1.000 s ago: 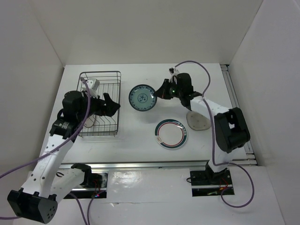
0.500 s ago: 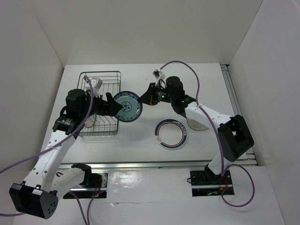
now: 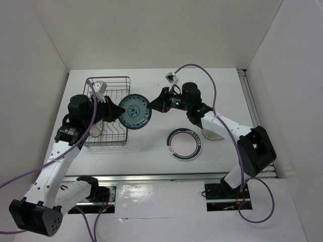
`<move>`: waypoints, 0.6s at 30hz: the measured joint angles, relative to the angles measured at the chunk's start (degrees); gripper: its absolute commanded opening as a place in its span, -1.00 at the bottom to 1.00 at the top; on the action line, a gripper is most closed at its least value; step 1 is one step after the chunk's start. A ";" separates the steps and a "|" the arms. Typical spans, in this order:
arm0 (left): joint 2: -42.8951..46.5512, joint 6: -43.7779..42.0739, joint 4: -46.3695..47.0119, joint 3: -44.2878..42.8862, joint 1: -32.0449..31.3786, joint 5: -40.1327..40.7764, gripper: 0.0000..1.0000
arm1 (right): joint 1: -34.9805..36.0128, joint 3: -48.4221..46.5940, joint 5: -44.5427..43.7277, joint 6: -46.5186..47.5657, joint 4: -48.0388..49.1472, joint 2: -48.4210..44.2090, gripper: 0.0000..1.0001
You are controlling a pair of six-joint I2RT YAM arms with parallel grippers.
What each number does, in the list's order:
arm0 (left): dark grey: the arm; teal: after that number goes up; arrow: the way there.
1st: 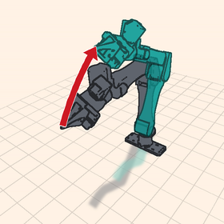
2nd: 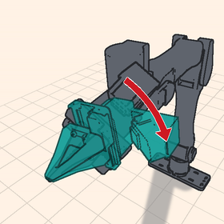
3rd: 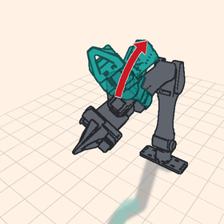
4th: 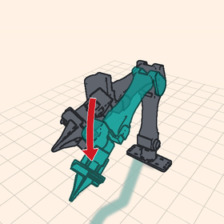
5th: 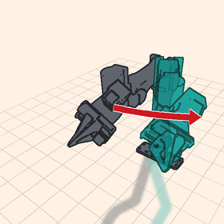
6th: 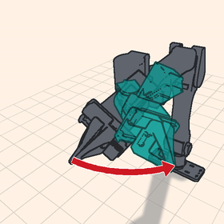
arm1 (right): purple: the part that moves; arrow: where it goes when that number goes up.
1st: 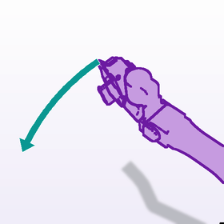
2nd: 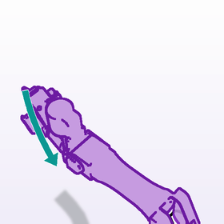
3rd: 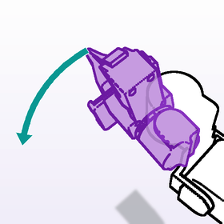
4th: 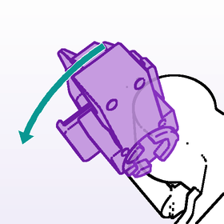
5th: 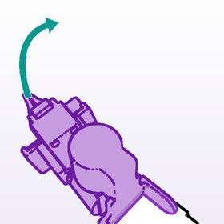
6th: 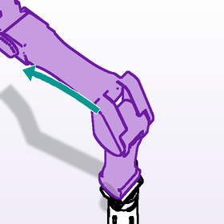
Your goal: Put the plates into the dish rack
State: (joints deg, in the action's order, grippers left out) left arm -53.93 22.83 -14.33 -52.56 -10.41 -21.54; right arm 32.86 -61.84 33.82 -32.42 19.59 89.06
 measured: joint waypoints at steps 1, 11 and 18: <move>0.15 -0.07 0.07 -0.59 0.00 0.24 -1.00 | 0.07 0.39 0.48 0.11 0.74 0.13 -0.88; 5.40 -3.23 -3.78 -0.81 -0.17 20.90 -1.00 | 3.08 0.35 1.31 -0.46 1.70 0.24 1.00; 7.74 -6.56 -4.07 -0.81 0.52 41.99 -1.00 | 2.75 0.70 1.11 1.01 1.18 0.24 1.00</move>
State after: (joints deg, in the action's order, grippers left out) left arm -46.19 16.27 -18.39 -53.36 -9.89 20.45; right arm 35.62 -61.14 34.94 -31.42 20.78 89.30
